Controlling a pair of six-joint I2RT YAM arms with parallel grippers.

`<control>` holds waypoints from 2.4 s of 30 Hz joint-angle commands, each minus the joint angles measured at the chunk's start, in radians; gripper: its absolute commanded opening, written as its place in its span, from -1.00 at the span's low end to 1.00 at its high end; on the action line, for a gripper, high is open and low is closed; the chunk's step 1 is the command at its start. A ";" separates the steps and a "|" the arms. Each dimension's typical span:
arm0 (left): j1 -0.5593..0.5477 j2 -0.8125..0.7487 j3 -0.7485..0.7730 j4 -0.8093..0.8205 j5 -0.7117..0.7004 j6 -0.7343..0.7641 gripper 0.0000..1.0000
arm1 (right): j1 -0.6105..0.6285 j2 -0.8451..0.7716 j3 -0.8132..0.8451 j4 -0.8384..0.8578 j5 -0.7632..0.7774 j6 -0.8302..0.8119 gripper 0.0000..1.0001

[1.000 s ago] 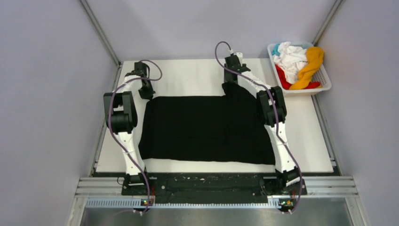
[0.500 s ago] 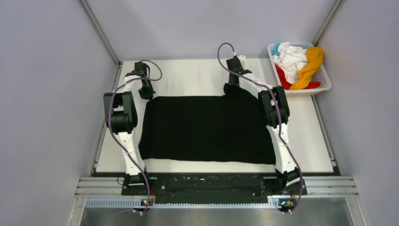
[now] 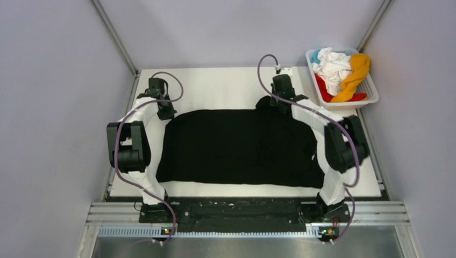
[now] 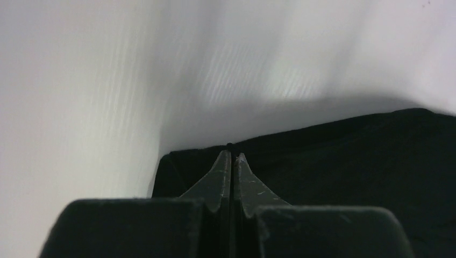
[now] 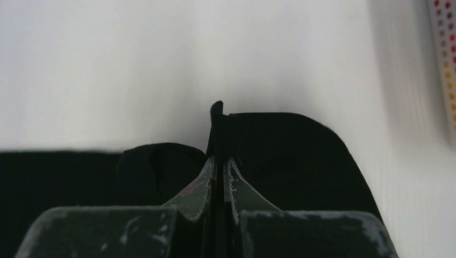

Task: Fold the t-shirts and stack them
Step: Fold the other side of the tshirt into a rectangle

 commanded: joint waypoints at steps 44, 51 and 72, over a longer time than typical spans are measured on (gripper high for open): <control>-0.030 -0.602 -0.605 0.187 -0.256 -0.215 -0.98 | 0.182 -1.146 -0.913 -0.275 -0.150 0.279 -0.87; -0.030 -0.574 -0.607 0.120 -0.325 -0.254 -0.81 | 0.198 -1.230 -0.995 -0.381 -0.177 0.416 -0.51; -0.033 -0.692 -0.490 0.122 0.084 -0.259 0.97 | 0.274 -1.266 -0.821 -0.389 -0.264 0.521 0.97</control>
